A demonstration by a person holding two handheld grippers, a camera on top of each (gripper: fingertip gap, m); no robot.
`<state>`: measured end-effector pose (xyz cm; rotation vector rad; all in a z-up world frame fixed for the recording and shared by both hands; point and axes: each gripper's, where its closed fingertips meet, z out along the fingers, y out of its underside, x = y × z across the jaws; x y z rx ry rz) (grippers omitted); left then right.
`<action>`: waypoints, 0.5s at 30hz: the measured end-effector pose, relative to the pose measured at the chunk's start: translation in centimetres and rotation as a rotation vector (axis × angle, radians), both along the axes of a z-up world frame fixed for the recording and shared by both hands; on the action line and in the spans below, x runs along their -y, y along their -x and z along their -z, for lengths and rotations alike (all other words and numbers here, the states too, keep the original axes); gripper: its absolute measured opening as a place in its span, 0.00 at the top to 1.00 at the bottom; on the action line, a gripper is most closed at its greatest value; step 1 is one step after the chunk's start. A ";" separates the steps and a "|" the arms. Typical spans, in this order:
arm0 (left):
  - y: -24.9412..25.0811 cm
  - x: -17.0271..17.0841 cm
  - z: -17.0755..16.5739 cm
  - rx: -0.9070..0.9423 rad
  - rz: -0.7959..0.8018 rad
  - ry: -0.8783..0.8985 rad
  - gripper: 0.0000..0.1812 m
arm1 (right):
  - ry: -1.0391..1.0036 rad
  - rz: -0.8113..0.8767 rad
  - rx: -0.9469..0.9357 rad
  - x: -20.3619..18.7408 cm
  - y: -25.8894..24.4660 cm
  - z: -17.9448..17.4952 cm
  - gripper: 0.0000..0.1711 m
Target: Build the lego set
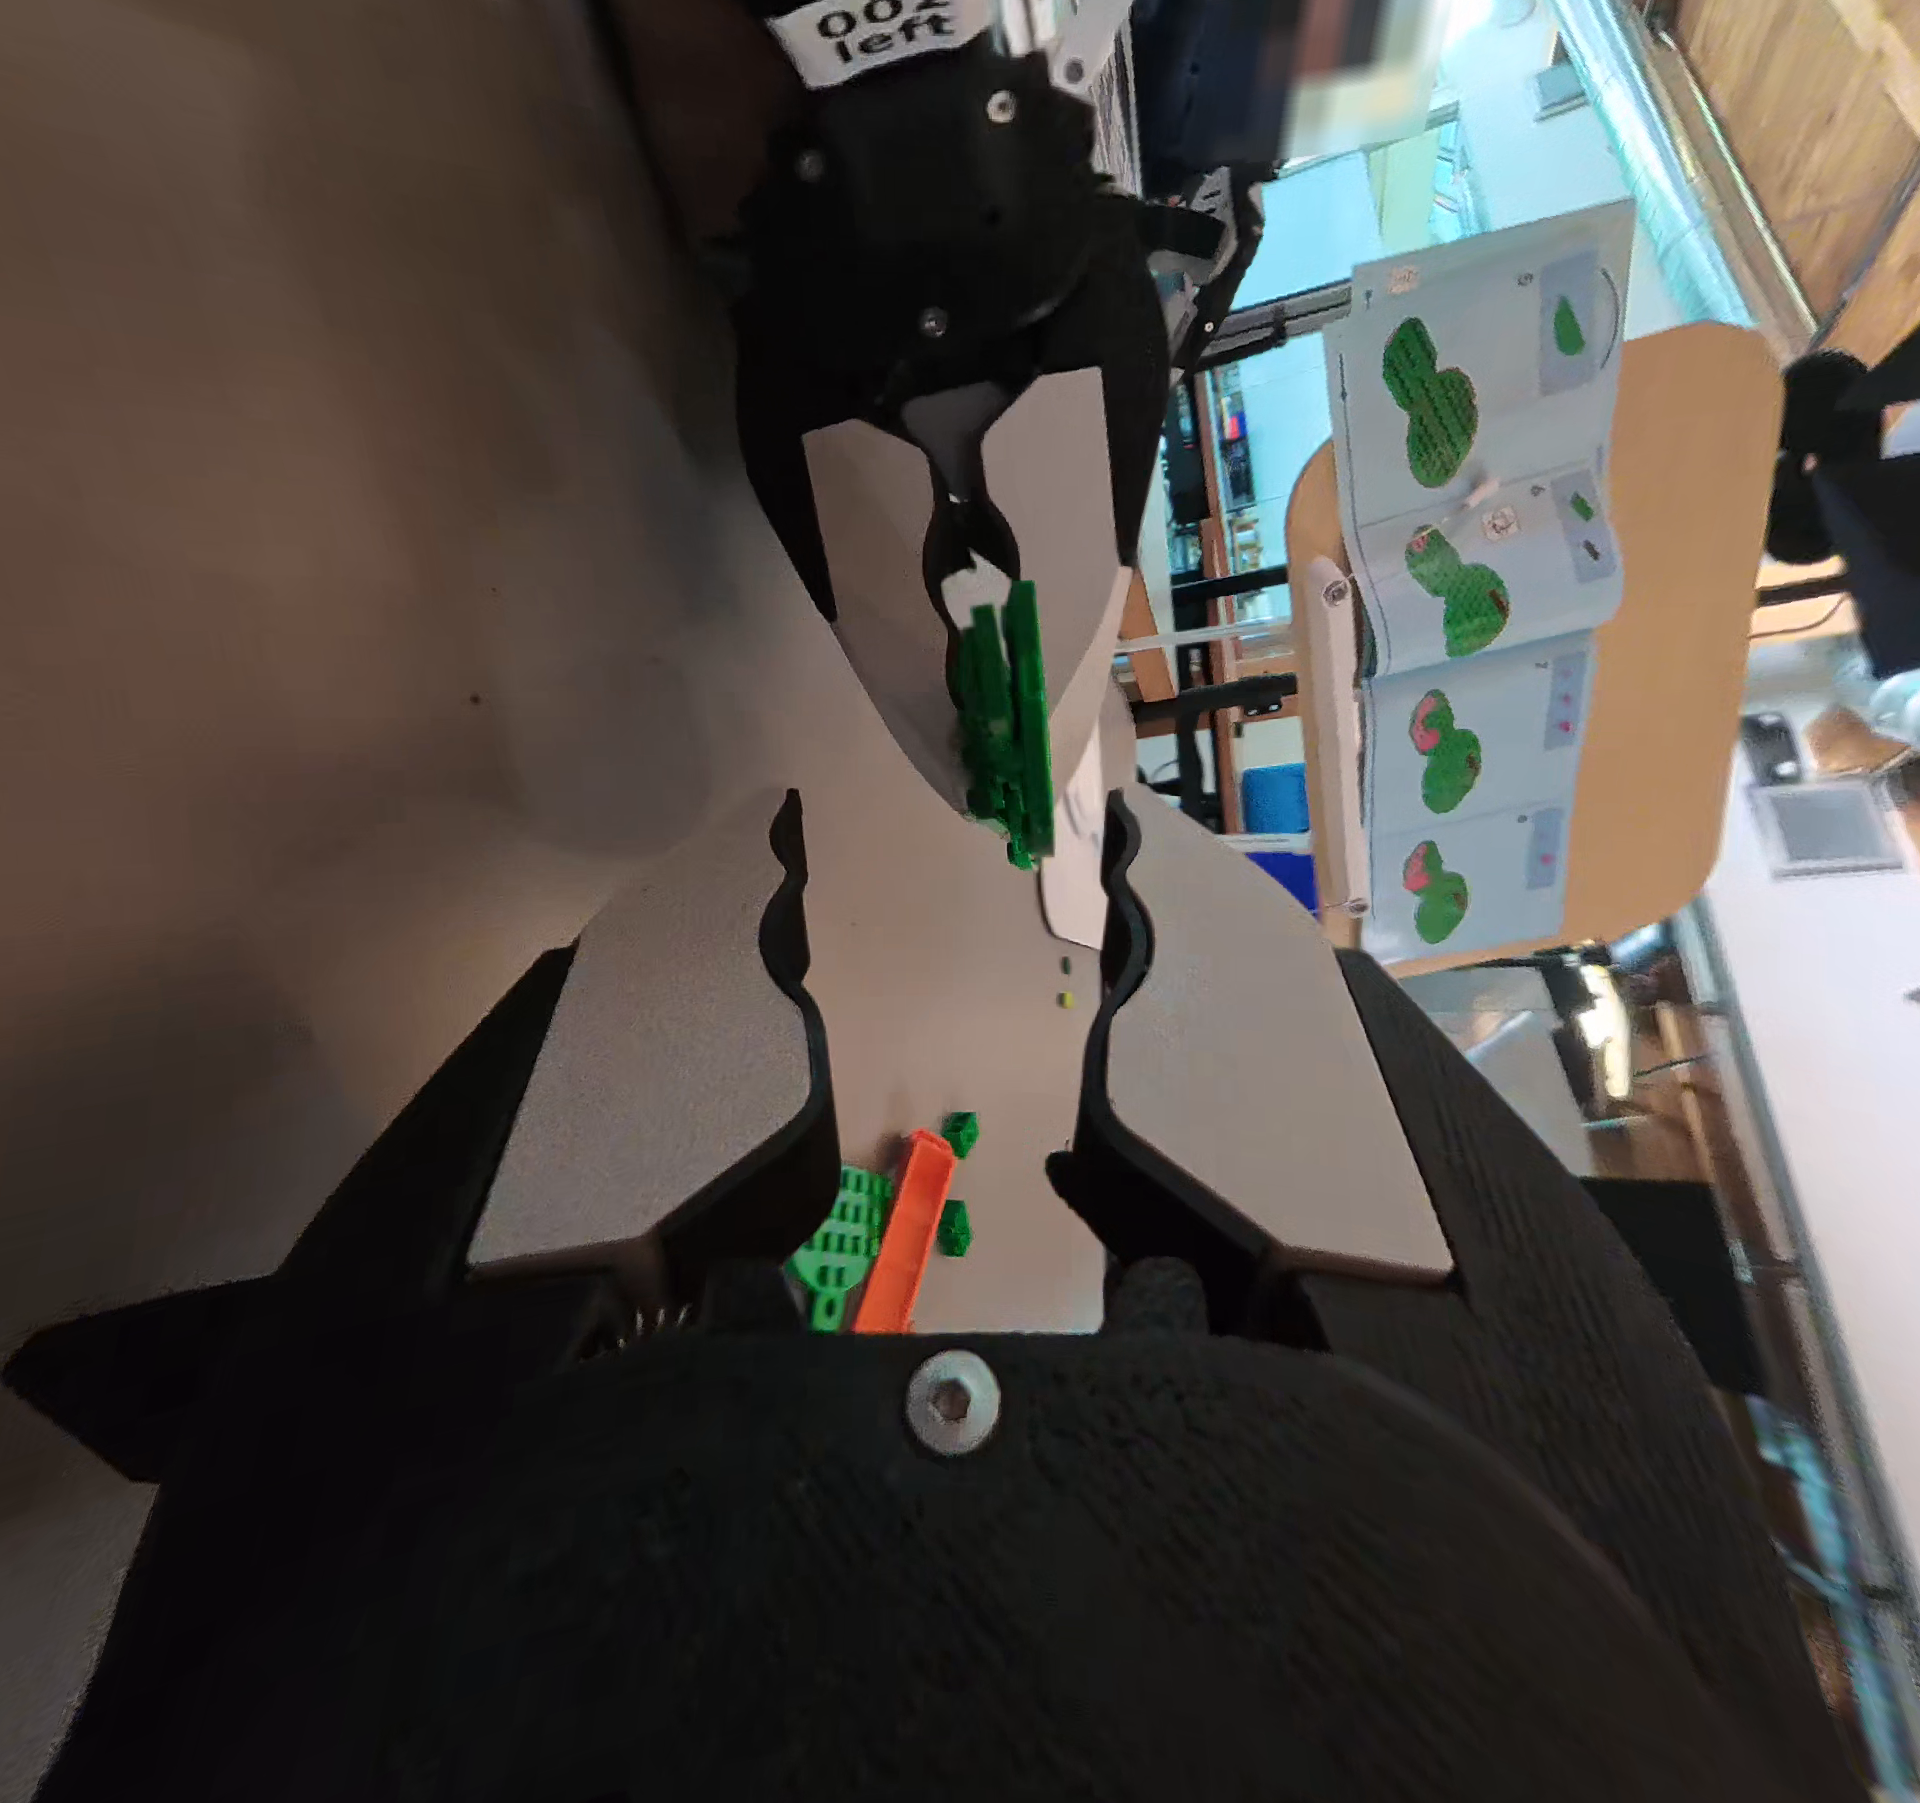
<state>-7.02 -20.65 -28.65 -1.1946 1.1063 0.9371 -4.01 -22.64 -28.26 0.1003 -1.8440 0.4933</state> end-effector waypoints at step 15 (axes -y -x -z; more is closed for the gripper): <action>-1.0 0.3 0.3 0.001 0.052 0.022 0.95 | -0.061 -0.012 -0.103 0.3 1.8 0.0 0.88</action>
